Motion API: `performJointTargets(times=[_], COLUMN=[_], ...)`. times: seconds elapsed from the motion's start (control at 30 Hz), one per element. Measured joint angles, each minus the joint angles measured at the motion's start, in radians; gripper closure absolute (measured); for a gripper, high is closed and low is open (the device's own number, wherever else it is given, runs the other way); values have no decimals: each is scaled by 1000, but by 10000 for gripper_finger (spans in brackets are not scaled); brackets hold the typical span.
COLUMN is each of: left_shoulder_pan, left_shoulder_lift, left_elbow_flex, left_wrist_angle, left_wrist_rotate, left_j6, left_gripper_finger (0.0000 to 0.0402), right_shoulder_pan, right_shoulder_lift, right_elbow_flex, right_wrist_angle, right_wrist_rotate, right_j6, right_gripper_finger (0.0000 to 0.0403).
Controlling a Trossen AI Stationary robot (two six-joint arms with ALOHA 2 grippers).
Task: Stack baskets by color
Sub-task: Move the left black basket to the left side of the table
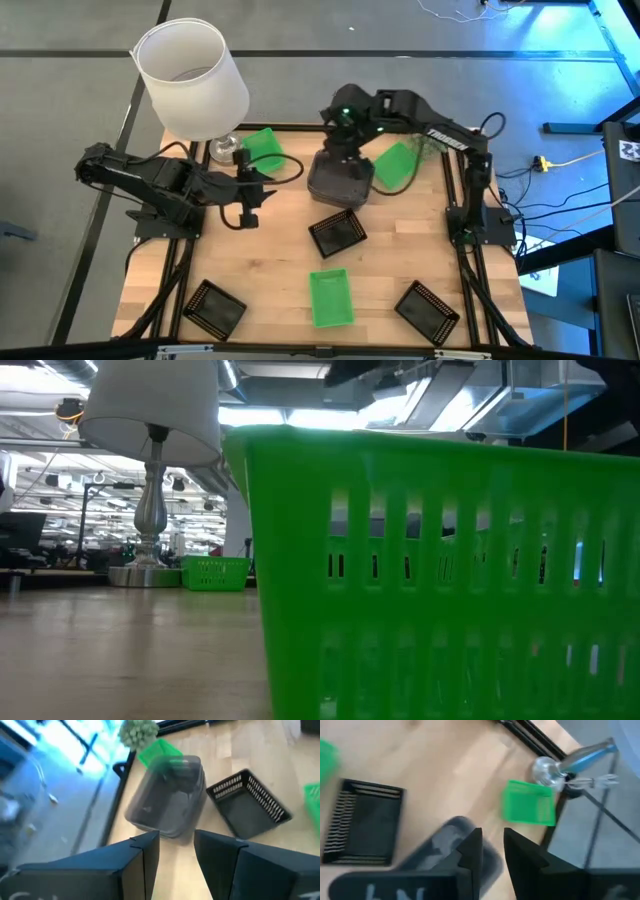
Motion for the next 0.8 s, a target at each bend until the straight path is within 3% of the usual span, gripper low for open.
performJointTargets(times=[0.17, 0.3, 0.47, 0.57, 0.8], left_shoulder_pan=[0, -1, -33, -84, -252], left_shoulder_lift=[0, 0, 3, 22, 47], left_elbow_flex=[0, 0, 0, 0, 0], left_wrist_angle=[-98, -192, -274, -300, -332], left_wrist_rotate=[64, 221, 435, 511, 533], left_j6=[-256, -466, -661, -680, -727], left_gripper_finger=[286, 286, 286, 286, 286], right_shoulder_pan=[0, 1, 2, 4, 13], right_shoulder_lift=[-60, -114, -198, -266, -381], right_elbow_flex=[0, 0, -25, -67, -173], right_wrist_angle=[-156, -285, -276, -280, -272], right_wrist_rotate=[-121, -294, -481, -503, -506], right_j6=[27, 47, 67, 47, 29], right_gripper_finger=[322, 322, 322, 322, 322])
